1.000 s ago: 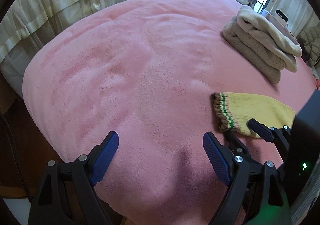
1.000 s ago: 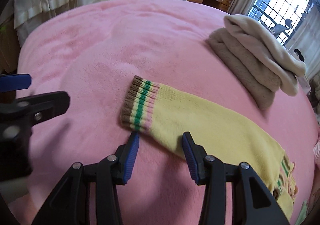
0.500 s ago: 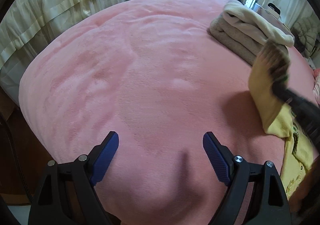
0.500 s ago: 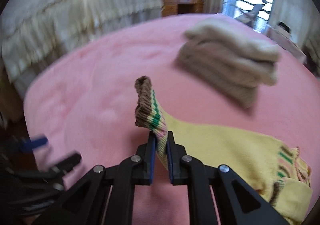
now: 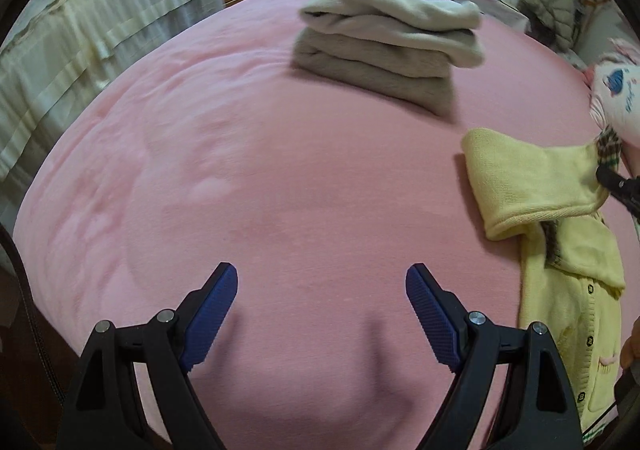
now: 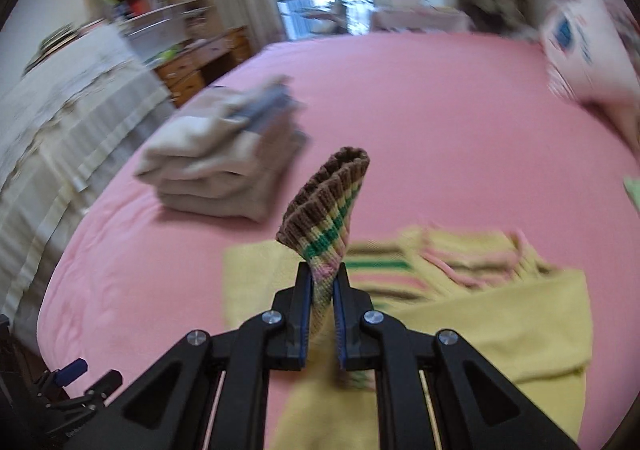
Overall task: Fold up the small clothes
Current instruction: 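Fold the gripped sleeve across the cardigan body with the right tool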
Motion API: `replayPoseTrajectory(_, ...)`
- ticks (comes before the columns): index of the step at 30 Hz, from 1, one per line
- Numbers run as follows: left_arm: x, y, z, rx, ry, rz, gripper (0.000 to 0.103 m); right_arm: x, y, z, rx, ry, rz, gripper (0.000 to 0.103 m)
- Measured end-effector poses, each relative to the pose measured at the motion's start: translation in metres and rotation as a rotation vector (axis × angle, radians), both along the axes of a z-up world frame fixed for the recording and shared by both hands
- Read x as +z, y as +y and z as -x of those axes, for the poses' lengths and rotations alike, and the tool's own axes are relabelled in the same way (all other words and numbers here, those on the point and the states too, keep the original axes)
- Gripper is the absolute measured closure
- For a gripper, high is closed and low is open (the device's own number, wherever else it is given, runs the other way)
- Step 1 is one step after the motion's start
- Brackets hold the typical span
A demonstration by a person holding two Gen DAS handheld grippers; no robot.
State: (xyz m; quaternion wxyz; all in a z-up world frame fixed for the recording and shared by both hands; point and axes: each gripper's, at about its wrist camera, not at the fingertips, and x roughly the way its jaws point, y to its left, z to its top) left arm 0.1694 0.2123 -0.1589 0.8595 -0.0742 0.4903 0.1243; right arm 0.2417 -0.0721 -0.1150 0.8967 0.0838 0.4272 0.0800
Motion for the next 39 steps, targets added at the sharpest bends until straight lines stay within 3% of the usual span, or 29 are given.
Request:
replayPoseTrajectory(11,-0.012,-0.088,-0.05,-0.179,0.019,0.004,0.018,-0.034,-0.084,0.025,-0.161,0.054,-0.095,0.093)
replayPoseTrajectory(19,-0.028,-0.113,-0.08,-0.197,0.06,0.048,0.018,-0.03,-0.11,0.055,-0.194,0.037,-0.088,0.093)
replayPoseTrajectory(20,-0.03,-0.115,-0.084,-0.197,0.068,0.054,0.018,-0.031,-0.111,0.056,-0.189,0.051,-0.085,0.089)
replayPoseTrajectory(23,-0.035,-0.121,-0.088,-0.203,0.085,0.072,0.018,-0.041,-0.116,0.06,-0.188,0.116,-0.086,0.061)
replayPoseTrajectory(24,-0.036,-0.122,-0.088,-0.207,0.091,0.074,0.018,-0.043,-0.117,0.062,-0.191,0.12,-0.084,0.058)
replayPoseTrajectory(35,-0.041,-0.139,-0.105,-0.251,0.075,0.087,0.018,-0.042,-0.163,0.07,-0.241,0.101,-0.102,0.058)
replayPoseTrajectory(37,-0.04,-0.14,-0.109,-0.262,0.059,0.107,0.023,-0.042,-0.174,0.067,-0.245,0.097,-0.127,0.058)
replayPoseTrajectory(39,-0.041,-0.14,-0.113,-0.283,0.055,0.137,0.037,-0.045,-0.182,0.058,-0.228,0.112,-0.144,0.058)
